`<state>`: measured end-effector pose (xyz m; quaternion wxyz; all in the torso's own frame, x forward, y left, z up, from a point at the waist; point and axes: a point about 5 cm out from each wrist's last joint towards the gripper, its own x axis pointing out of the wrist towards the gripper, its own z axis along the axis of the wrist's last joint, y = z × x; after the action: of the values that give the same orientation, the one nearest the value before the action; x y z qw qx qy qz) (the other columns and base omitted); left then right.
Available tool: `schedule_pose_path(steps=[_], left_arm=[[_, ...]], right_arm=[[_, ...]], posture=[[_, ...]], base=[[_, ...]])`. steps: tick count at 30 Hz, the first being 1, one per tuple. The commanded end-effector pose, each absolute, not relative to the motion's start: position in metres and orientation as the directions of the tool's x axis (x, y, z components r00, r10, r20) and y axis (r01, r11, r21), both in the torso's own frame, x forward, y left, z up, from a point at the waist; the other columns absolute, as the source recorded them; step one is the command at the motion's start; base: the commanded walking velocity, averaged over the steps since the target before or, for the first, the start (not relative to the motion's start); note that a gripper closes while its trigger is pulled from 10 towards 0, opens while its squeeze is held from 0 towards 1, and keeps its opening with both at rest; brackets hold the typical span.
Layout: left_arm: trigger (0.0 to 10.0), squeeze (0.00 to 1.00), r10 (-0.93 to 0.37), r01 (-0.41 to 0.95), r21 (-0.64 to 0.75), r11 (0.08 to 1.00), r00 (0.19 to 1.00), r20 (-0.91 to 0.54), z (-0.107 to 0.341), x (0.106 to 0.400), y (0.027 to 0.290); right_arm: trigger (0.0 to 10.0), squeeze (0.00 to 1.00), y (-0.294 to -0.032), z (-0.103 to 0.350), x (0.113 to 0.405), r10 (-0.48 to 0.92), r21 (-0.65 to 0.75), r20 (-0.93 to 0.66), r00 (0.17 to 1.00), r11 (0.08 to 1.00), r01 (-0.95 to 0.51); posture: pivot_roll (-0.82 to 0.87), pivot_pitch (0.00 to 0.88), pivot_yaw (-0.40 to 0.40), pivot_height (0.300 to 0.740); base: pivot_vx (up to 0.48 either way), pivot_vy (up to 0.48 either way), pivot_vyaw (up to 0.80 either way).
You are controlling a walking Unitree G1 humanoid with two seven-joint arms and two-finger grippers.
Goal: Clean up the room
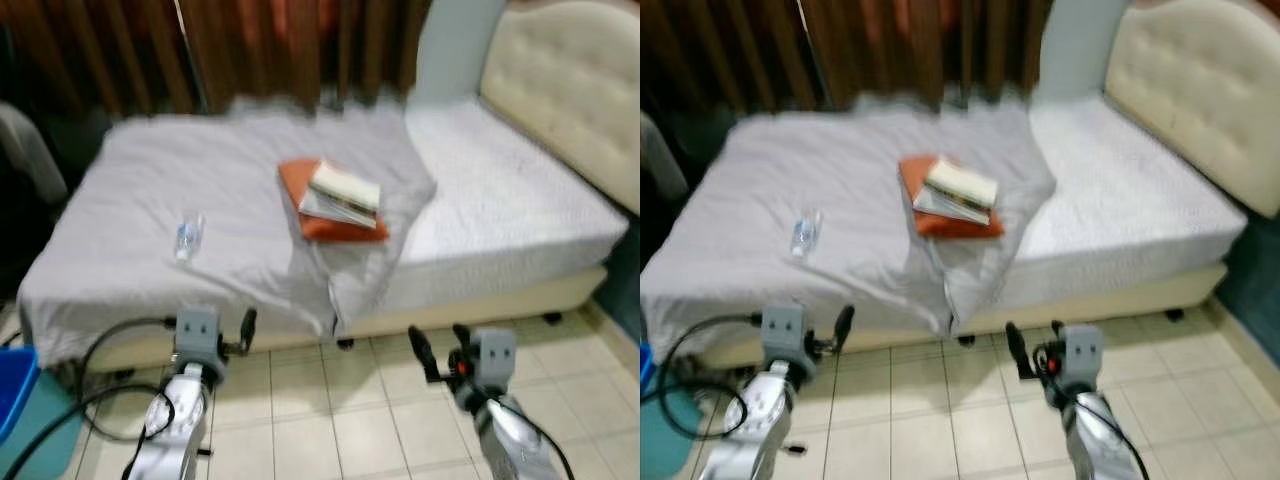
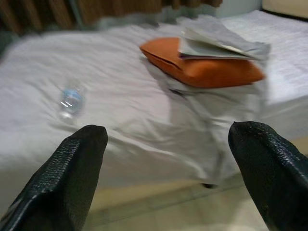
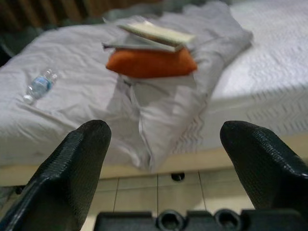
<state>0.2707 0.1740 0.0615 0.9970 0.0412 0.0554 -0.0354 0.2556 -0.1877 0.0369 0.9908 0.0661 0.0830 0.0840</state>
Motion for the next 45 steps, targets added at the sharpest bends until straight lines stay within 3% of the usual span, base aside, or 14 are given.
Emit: schedule_pose_path(steps=[1,5,27,38,45], left_arm=[[10.0,0.00,-0.051,0.060,0.093,0.994,0.994,-0.101,0.065,0.275,0.178],[10.0,0.00,-0.052,0.055,0.032,0.998,0.993,-0.102,0.067,0.278,0.176],[10.0,0.00,-0.037,0.038,0.013,0.999,0.993,-0.113,0.062,0.274,0.175],[10.0,0.00,-0.041,0.042,0.013,0.999,0.993,-0.112,0.063,0.273,0.174],[10.0,0.00,-0.060,0.062,0.020,0.998,0.993,-0.106,0.066,0.277,0.172]], right_arm=[[10.0,0.00,-0.181,0.045,0.264,0.207,0.139,-0.125,0.970,0.972,-0.189],[10.0,0.00,-0.180,0.048,0.270,0.207,0.130,-0.113,0.972,0.973,-0.192],[10.0,0.00,-0.171,0.047,0.275,0.261,0.106,-0.140,0.955,0.963,-0.248],[10.0,0.00,-0.167,0.047,0.276,0.281,0.097,-0.144,0.949,0.958,-0.269],[10.0,0.00,-0.168,0.048,0.277,0.280,0.102,-0.139,0.950,0.958,-0.267]], posture=[[-0.03,0.000,0.015,0.740],[-0.03,0.000,0.017,0.740],[-0.01,0.000,0.001,0.740],[-0.01,0.000,-0.004,0.740],[-0.01,0.000,-0.004,0.740]], base=[[0.000,0.000,0.00],[0.362,0.000,0.00],[0.419,0.068,0.00],[0.405,0.255,0.73],[0.406,0.254,0.00]])
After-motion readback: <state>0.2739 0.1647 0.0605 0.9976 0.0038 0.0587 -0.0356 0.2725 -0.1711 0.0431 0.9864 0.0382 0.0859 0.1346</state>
